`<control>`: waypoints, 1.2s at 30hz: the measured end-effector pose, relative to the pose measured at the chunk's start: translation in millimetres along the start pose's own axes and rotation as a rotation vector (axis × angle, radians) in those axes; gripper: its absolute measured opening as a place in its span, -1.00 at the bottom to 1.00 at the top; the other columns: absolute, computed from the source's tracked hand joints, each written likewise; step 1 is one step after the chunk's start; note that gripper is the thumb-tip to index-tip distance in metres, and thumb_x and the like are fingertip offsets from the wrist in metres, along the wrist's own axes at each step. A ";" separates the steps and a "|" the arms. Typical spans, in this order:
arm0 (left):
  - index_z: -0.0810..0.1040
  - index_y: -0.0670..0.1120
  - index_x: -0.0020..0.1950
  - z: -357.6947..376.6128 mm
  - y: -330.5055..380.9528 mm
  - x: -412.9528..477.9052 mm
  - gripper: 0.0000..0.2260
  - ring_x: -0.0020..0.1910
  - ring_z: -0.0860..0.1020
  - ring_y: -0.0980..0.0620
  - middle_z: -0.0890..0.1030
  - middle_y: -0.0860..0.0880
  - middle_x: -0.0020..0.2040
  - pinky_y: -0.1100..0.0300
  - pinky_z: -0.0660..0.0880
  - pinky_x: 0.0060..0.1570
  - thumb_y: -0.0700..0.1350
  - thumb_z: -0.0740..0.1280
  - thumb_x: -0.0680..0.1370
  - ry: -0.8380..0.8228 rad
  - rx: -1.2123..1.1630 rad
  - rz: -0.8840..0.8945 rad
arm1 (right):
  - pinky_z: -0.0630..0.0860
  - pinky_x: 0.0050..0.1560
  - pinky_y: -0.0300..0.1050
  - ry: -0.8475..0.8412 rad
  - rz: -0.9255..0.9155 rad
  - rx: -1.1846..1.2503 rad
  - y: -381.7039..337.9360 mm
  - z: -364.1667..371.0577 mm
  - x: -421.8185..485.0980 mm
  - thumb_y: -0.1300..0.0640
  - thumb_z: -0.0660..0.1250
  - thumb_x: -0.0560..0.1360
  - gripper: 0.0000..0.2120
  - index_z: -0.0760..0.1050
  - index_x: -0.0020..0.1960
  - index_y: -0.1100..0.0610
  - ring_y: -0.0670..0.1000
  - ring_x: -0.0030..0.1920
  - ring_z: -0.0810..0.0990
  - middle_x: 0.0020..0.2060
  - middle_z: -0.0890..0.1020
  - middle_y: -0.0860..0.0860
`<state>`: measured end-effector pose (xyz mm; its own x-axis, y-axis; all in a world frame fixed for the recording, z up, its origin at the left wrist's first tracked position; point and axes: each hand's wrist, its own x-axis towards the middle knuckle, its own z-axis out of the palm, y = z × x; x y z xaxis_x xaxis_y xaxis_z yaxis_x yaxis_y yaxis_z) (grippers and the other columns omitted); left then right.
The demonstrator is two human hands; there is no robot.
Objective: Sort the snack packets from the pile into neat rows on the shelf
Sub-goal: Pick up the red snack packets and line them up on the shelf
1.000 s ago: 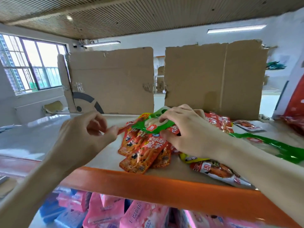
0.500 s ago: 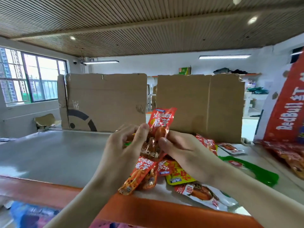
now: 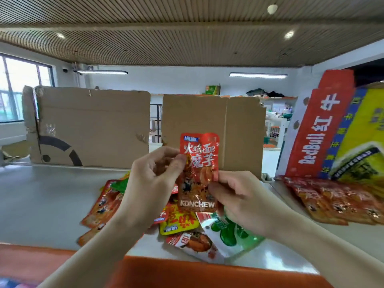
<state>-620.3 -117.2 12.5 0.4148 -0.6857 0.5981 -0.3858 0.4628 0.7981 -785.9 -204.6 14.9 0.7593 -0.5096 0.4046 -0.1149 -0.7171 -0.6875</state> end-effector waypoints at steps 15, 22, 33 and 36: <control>0.66 -0.09 -0.11 97.9 16.3 2.0 -0.81 -0.13 0.63 -0.10 0.70 -0.04 -0.18 0.00 0.56 -0.09 -0.05 0.32 0.59 -0.103 0.047 0.036 | 0.49 -0.35 -0.13 0.302 -0.038 -0.177 39.0 -83.1 -64.3 0.15 0.34 0.56 -0.75 0.53 -0.28 -0.02 -0.10 -0.43 0.54 -0.47 0.56 -0.15; 0.61 -0.20 -0.14 146.1 19.1 -0.4 -0.75 -0.22 0.57 -0.23 0.64 -0.19 -0.25 -0.05 0.53 -0.18 -0.03 0.32 0.59 -0.159 0.078 0.059 | 0.49 -0.29 -0.04 0.307 -0.003 -0.205 61.0 -121.2 -92.3 0.15 0.34 0.56 -0.76 0.55 -0.29 0.04 -0.08 -0.42 0.52 -0.47 0.55 -0.08; 0.62 -0.09 -0.17 219.8 35.1 -2.8 -0.79 -0.16 0.65 -0.08 0.69 -0.04 -0.22 -0.02 0.62 -0.13 0.00 0.33 0.56 -0.206 0.109 0.022 | 0.45 -0.40 -0.14 0.266 0.024 -0.168 93.3 -173.0 -128.1 0.15 0.36 0.56 -0.76 0.55 -0.26 0.20 -0.12 -0.41 0.50 -0.41 0.57 -0.07; 0.62 -0.09 -0.14 237.9 36.9 -3.1 -0.76 -0.15 0.67 -0.06 0.70 -0.01 -0.20 0.01 0.65 -0.13 0.07 0.32 0.52 -0.230 0.115 -0.014 | 0.52 -0.35 -0.05 0.263 0.037 -0.186 98.0 -187.6 -137.5 0.13 0.36 0.56 -0.77 0.56 -0.26 0.17 -0.08 -0.35 0.53 -0.38 0.61 -0.06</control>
<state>-831.9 -231.7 22.9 0.2273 -0.8078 0.5439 -0.4779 0.3941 0.7851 -1021.7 -294.0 5.0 0.5637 -0.6252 0.5398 -0.2728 -0.7578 -0.5927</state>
